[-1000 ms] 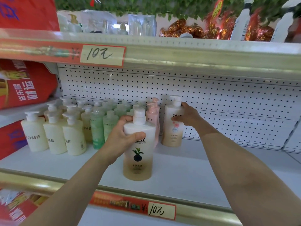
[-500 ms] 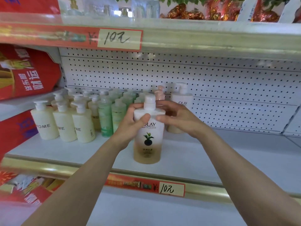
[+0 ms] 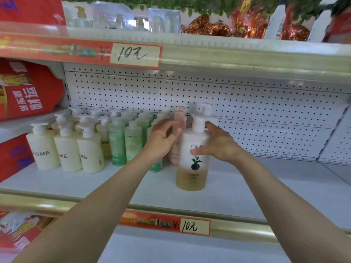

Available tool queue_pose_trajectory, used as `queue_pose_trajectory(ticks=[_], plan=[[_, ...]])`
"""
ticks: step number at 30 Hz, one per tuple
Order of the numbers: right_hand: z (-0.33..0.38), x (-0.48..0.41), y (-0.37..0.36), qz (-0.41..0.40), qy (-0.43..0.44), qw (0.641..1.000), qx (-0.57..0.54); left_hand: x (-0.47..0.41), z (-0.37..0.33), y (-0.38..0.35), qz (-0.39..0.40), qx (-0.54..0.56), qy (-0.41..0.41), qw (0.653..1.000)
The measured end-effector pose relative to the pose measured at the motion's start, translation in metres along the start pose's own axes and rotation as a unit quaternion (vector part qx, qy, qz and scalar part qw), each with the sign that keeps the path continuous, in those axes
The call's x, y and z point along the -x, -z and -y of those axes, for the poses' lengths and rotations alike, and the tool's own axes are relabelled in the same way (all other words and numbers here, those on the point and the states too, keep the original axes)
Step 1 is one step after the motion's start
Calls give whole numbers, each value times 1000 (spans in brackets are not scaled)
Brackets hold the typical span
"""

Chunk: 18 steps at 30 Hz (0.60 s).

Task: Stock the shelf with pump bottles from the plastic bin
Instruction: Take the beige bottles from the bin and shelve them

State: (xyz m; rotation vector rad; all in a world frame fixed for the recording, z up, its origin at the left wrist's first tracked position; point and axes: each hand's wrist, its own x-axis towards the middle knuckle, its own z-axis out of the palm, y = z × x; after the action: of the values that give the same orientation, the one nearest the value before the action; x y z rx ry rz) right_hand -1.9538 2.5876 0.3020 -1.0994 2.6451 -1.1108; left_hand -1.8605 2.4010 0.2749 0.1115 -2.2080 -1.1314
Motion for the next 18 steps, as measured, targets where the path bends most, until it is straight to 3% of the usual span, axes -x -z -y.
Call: queue_pose_trajectory(ticks=[3,7,18], plan=[[-19,-8,15,-25,-31,999,34,-19,19,-2,-80,-162,-10,983],[-36,-26,21,-46,-39,998,22,-28,47,-11,-70,-255,49,963],[-59,-62,20,-64,-24,997,19,-21,65,-20,-116,-276,4,954]])
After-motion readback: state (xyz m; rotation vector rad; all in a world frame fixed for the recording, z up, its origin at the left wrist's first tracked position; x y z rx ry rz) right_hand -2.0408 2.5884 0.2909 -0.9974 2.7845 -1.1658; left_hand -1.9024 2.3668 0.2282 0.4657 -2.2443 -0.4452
